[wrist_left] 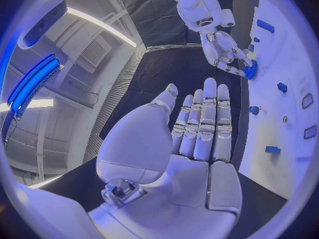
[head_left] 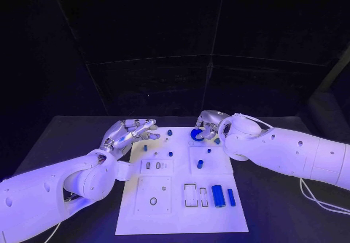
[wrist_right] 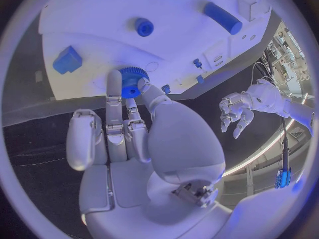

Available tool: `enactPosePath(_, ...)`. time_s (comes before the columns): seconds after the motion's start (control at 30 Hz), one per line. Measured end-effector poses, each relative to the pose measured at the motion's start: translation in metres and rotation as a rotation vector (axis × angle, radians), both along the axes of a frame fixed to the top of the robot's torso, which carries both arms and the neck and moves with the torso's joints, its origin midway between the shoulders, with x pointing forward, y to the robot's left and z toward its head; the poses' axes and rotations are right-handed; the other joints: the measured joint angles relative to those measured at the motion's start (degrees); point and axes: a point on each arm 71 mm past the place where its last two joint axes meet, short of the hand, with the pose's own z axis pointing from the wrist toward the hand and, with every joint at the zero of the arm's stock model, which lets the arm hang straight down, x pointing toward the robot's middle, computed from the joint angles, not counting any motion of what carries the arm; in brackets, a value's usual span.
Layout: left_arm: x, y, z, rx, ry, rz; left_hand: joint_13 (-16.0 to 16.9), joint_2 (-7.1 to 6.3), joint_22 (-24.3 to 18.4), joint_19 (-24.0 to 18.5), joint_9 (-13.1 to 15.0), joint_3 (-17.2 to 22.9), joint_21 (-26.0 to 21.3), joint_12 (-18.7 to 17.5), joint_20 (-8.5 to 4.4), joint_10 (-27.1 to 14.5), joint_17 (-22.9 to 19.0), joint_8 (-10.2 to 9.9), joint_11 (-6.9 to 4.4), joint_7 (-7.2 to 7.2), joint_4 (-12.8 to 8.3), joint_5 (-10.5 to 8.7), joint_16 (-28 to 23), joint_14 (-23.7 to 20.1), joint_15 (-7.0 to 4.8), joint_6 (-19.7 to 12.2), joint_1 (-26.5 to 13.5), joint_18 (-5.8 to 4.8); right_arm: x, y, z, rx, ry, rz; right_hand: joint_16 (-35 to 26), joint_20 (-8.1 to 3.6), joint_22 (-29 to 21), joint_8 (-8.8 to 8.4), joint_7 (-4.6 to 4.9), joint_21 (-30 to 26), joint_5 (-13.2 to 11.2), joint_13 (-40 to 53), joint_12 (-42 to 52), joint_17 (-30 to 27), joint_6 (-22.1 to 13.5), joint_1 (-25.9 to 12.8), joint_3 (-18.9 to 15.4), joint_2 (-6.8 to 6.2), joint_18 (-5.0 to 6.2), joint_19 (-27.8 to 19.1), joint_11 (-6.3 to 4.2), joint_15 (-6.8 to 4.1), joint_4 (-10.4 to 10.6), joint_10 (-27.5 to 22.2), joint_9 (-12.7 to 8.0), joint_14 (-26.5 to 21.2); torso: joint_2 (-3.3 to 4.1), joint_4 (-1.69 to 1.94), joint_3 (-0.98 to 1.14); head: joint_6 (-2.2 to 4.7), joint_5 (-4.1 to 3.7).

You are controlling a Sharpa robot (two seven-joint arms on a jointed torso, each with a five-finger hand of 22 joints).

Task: Assemble the parts on the task board

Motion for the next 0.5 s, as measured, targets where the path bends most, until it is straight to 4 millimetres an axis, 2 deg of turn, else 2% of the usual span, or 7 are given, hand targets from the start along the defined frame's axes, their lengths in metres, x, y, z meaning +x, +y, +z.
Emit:
enactPosePath(0.07,0.0,0.0,0.0,0.0,0.001,0.0,0.0,0.0,0.0,0.0,0.0,0.0,0.0,0.0,0.0,0.0,0.0,0.0,0.0,0.0,0.0,0.0,0.0,0.0,0.0,0.0,0.0,0.0,-0.004,0.006,0.002,0.011,-0.01,0.018,0.0,0.0,0.2,-0.01,0.27,0.0,0.0,0.0,0.0,0.1,0.3,-0.3,0.0,-0.16,0.0,0.0,0.0,0.0,0.0,0.0,-0.2,0.0,-0.01,0.0,-0.01,0.06,0.05)
enactPosePath(0.23,0.0,0.0,0.0,0.001,0.003,-0.002,0.0,0.0,0.0,0.0,0.0,0.0,0.0,0.0,0.0,0.0,0.0,0.0,0.0,0.0,0.0,0.0,0.0,0.0,0.0,0.0,0.0,0.0,-0.013,0.023,0.006,0.036,-0.03,0.061,0.0,-0.2,0.4,-0.17,0.27,0.0,0.0,0.0,0.0,0.0,0.7,-0.4,0.2,-0.22,0.01,0.2,0.01,0.01,-0.1,0.0,-0.2,0.0,-0.02,0.03,-0.05,0.23,0.28)
enactPosePath(0.5,0.0,0.0,0.0,0.001,0.005,-0.005,0.0,0.0,0.0,0.0,0.0,0.0,0.0,0.0,0.0,0.0,0.0,0.0,0.0,0.0,0.0,0.0,0.0,0.0,0.0,0.0,0.0,-0.01,-0.02,0.055,0.01,0.061,-0.053,0.124,0.0,-0.2,0.6,-0.39,0.25,0.2,0.0,0.0,0.0,0.0,1.3,-0.7,0.3,-0.52,0.01,0.2,0.01,0.01,-0.1,0.0,-0.2,0.0,-0.01,0.17,-0.07,0.03,0.89)
